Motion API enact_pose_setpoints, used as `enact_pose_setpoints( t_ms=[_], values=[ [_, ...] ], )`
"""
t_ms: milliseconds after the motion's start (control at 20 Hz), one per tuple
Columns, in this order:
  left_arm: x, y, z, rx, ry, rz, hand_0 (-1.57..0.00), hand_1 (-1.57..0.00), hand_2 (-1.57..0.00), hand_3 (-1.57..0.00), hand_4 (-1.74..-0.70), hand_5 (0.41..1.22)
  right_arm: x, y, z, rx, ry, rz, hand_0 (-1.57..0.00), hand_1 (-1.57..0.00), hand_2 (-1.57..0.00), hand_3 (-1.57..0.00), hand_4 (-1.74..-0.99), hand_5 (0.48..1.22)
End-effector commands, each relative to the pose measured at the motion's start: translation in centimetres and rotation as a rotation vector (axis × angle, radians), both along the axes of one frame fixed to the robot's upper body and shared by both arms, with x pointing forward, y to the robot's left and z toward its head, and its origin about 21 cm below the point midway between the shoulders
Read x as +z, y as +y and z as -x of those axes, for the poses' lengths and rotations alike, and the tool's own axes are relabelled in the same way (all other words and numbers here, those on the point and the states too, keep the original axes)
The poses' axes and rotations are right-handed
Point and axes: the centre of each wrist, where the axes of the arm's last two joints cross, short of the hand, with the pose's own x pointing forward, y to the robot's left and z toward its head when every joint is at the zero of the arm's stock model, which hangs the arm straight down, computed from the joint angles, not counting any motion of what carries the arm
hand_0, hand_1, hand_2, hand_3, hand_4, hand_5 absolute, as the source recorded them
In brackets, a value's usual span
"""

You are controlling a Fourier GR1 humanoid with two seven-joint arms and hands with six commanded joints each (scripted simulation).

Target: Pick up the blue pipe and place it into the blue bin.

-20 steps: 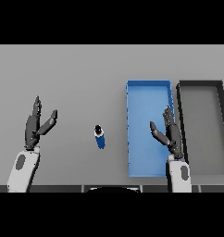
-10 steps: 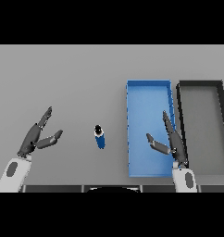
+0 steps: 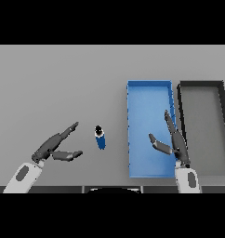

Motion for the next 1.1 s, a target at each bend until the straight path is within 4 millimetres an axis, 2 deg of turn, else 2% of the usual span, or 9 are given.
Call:
enact_pose_setpoints(
  t_ms=[0, 150, 350, 650, 850, 1000, 1050],
  values=[
    [-0.2, -0.5, 0.1, -0.022, 0.003, -0.003, 0.00, 0.00, 0.00, 0.00, -1.09, 0.472, 0.0, 0.3, 0.0, 0.003, -0.003, -0.002, 0.00, 0.00, 0.00, 0.00, -1.248, 0.612],
    [-1.1, -2.7, 0.2, -0.077, 0.014, 0.004, 0.00, 0.00, 0.00, 0.00, -1.10, 0.447, -0.2, 0.7, 0.2, 0.003, -0.005, -0.009, 0.00, 0.00, 0.00, 0.00, -1.262, 0.617],
    [-2.1, -4.9, 0.0, -0.117, 0.020, 0.016, 0.00, 0.00, 0.00, 0.00, -1.12, 0.446, 0.1, 0.2, 0.2, -0.002, 0.006, -0.026, 0.00, 0.00, 0.00, 0.00, -1.272, 0.617],
    [-3.8, -8.2, -1.7, -0.141, 0.079, 0.053, 0.00, 0.00, 0.00, 0.00, -1.12, 0.448, -0.1, -0.1, 1.1, -0.009, -0.002, -0.034, 0.00, 0.00, 0.00, 0.00, -1.274, 0.605],
    [-4.8, -9.9, -2.7, -0.146, 0.027, 0.043, 0.00, 0.00, 0.00, 0.00, -1.07, 0.445, 0.0, 0.2, 1.0, -0.017, 0.009, -0.025, 0.00, 0.00, 0.00, 0.00, -1.267, 0.598],
    [-5.2, -11.2, -3.3, -0.159, 0.040, 0.120, 0.00, 0.00, -0.02, -0.02, -1.11, 0.507, -0.3, -0.4, 0.7, -0.023, 0.020, -0.019, 0.00, 0.00, 0.00, 0.00, -1.267, 0.600],
    [-5.3, -11.4, -3.6, -0.157, 0.042, 0.149, 0.00, -0.03, -0.11, -0.10, -1.14, 0.550, -0.2, -0.4, 0.7, -0.023, 0.010, -0.023, 0.00, 0.00, 0.00, 0.00, -1.266, 0.601]
  ],
)
